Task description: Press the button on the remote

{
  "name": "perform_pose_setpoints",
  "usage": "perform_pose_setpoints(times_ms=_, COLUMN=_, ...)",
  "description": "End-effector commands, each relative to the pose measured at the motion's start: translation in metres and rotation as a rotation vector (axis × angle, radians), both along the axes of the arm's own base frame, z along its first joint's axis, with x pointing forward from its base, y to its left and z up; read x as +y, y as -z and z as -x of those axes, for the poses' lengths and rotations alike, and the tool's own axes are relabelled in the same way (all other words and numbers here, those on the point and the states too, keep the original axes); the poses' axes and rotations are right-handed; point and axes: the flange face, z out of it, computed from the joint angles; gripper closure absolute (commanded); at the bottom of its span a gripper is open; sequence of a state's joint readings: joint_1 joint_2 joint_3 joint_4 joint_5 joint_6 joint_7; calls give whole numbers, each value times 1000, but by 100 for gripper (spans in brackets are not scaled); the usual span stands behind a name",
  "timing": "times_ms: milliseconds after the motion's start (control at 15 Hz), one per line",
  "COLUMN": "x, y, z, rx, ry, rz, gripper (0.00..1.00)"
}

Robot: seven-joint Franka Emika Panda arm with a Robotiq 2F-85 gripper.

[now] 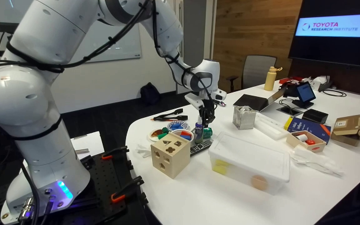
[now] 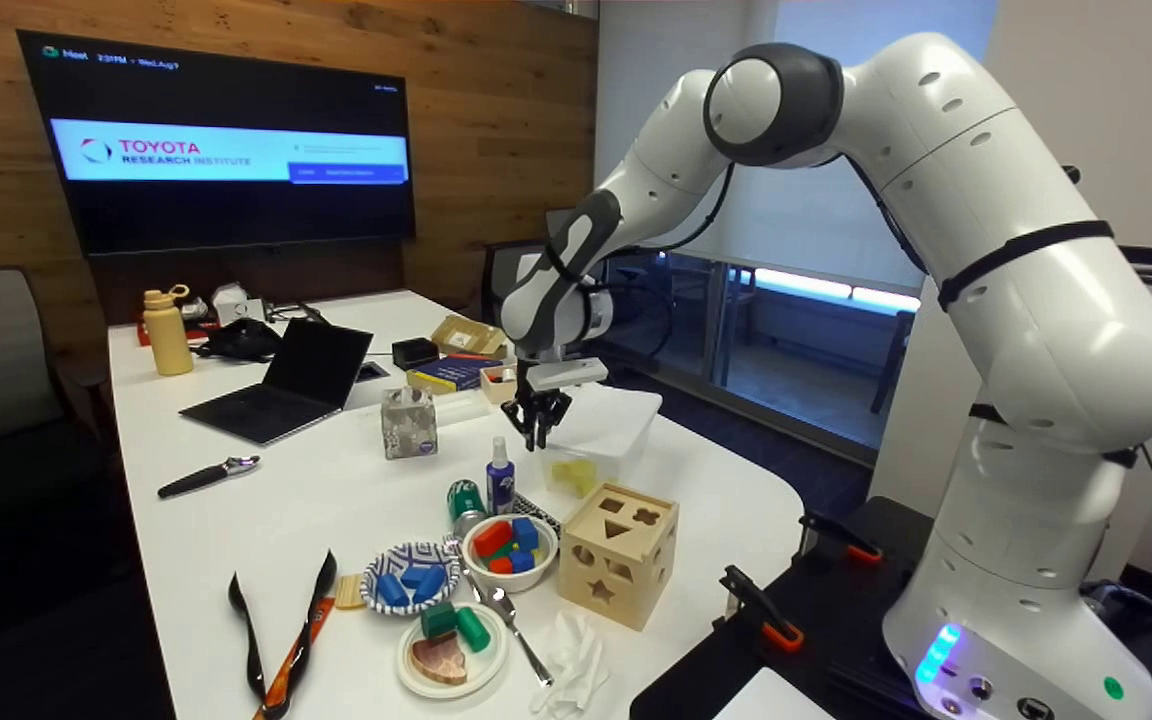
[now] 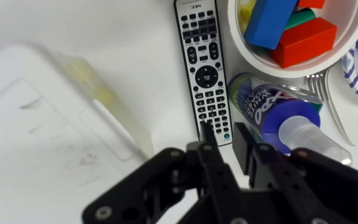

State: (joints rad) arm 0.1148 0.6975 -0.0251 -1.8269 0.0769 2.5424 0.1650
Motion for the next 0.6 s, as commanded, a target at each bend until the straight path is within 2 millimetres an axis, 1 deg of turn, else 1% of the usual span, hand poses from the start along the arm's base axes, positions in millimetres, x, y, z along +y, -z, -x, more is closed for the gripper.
perform_pose_setpoints(times_ms=0, x=7, y=-49, z=9, rx=38, ry=-1, rz=15, gripper=45)
perform_pose_setpoints(times_ms=267, x=10, y=-91, z=7, rx=41, ry=-14, rz=13, gripper=14)
perform_pose_setpoints(times_ms=400, x=10, y=-104, z=7, rx=36, ry=-18, rz=14, gripper=1)
perform_pose_setpoints(times_ms=533, x=10, y=-112, z=7, rx=33, ry=-19, rz=14, gripper=0)
